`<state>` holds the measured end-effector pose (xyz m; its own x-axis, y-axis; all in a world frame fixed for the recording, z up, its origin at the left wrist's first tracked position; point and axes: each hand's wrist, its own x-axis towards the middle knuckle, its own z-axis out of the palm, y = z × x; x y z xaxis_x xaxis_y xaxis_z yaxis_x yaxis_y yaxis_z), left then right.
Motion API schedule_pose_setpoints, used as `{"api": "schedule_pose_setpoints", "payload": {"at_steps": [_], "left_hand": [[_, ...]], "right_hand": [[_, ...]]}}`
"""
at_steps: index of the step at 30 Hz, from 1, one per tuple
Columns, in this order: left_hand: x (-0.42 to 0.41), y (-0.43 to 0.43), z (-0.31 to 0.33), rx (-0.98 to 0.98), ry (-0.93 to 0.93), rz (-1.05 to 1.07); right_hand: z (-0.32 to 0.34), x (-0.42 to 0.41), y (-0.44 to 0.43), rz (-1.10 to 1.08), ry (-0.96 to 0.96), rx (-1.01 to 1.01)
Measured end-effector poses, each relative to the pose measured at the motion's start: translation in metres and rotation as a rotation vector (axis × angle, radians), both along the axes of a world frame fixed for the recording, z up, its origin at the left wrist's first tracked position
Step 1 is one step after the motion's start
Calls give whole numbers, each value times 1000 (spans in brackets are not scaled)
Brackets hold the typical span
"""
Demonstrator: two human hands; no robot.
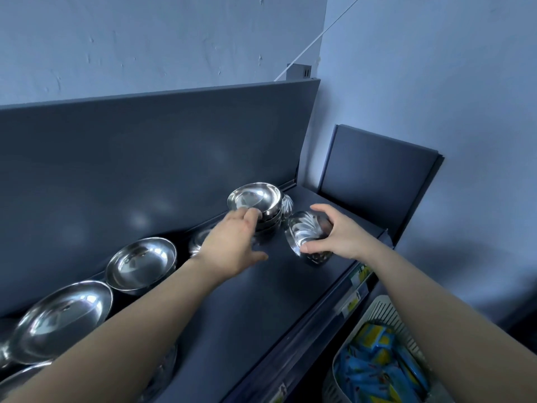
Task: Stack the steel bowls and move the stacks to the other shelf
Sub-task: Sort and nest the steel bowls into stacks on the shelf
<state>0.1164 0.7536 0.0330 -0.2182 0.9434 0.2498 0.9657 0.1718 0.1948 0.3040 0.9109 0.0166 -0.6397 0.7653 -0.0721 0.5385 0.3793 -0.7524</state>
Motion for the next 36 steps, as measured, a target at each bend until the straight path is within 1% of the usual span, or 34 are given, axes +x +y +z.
{"api": "schedule_pose_setpoints", "payload": {"at_steps": [3, 5, 8, 11, 13, 17, 20, 22, 25, 27, 29, 31, 33, 36], "left_hand": [[3, -7, -12, -184, -180, -37], [5, -11, -15, -239, -288, -81], [3, -19, -12, -216, -396, -102], [-5, -26, -8, -135, -456, -150], [-11, -32, -6, -63, -477, -151], [-26, -41, -6, 51, -363, -79], [-28, -49, -5, 98, -330, -49], [-29, -55, -7, 107, -312, -35], [-35, -62, -11, 40, -282, -27], [-36, -66, -12, -13, -255, 20], [-36, -69, -13, -61, -265, 86], [-34, -70, -13, -104, -260, 128], [-32, -72, -13, -140, -251, 135], [-31, -72, -17, -178, -280, 132]], "right_hand": [[5, 1, -20, 53, 104, -125], [9, -1, -34, 89, 195, -255], [10, -6, -53, 121, 308, -465], [6, -14, -67, 126, 363, -597], [3, -18, -75, 101, 395, -663], [0, -23, -95, 101, 406, -745], [-2, -24, -107, 131, 368, -771], [-1, -26, -113, 110, 346, -749], [-2, -28, -119, 12, 341, -709], [-2, -29, -124, -11, 312, -641], [-5, -30, -128, -6, 255, -516], [-8, -32, -131, -8, 180, -329], [-11, -34, -134, -20, 112, -136], [-12, -34, -136, -28, 16, 86]]}}
